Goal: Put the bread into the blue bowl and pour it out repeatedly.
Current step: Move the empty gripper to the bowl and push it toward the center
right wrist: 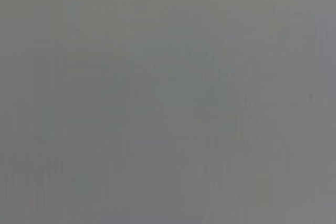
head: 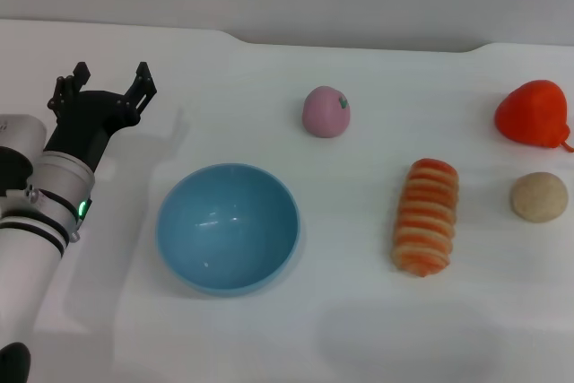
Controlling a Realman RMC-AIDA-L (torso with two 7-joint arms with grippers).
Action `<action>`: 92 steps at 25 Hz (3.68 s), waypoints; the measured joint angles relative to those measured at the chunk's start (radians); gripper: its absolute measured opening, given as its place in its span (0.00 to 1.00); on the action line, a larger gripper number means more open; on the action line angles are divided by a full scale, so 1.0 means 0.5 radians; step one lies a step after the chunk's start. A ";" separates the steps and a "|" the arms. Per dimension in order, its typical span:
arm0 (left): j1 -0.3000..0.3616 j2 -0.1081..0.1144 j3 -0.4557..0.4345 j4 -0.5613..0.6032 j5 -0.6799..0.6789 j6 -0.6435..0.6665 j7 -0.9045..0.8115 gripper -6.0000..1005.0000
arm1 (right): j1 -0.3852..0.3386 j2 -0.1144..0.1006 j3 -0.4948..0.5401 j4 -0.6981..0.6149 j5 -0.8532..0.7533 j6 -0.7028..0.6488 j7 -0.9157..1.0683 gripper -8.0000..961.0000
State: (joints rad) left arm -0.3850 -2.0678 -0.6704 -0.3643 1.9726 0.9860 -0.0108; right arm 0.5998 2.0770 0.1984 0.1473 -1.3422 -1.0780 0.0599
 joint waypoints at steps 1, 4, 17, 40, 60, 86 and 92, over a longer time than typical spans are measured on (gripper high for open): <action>-0.001 0.000 0.000 0.000 0.000 -0.002 0.000 0.87 | -0.001 0.000 0.000 0.000 0.000 0.000 0.000 0.72; -0.014 0.000 0.000 0.001 0.000 -0.027 0.000 0.87 | -0.005 0.000 0.003 -0.001 0.000 0.001 0.000 0.72; -0.040 -0.003 0.000 -0.016 0.000 -0.032 0.000 0.87 | -0.012 0.000 0.021 -0.002 0.019 -0.005 0.081 0.71; -0.631 0.176 -0.520 -0.312 0.046 -0.984 -0.031 0.87 | -0.022 -0.015 0.010 -0.157 0.015 0.113 0.111 0.72; -0.229 0.036 -2.021 -1.609 0.854 -3.428 0.553 0.87 | -0.012 -0.015 0.011 -0.232 0.013 0.128 0.114 0.72; -0.199 0.035 -2.209 -1.998 1.417 -4.546 0.211 0.87 | -0.049 -0.021 0.005 -0.435 0.010 0.237 0.411 0.72; -0.136 0.025 -2.165 -2.129 1.424 -4.680 0.160 0.87 | -0.012 -0.024 -0.017 -0.440 0.004 0.353 0.402 0.71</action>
State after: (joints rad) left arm -0.4532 -2.0552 -1.7528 -1.4286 2.6847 -1.3540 0.0694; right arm 0.5940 2.0649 0.1900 -0.0726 -1.3402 -0.9014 0.2610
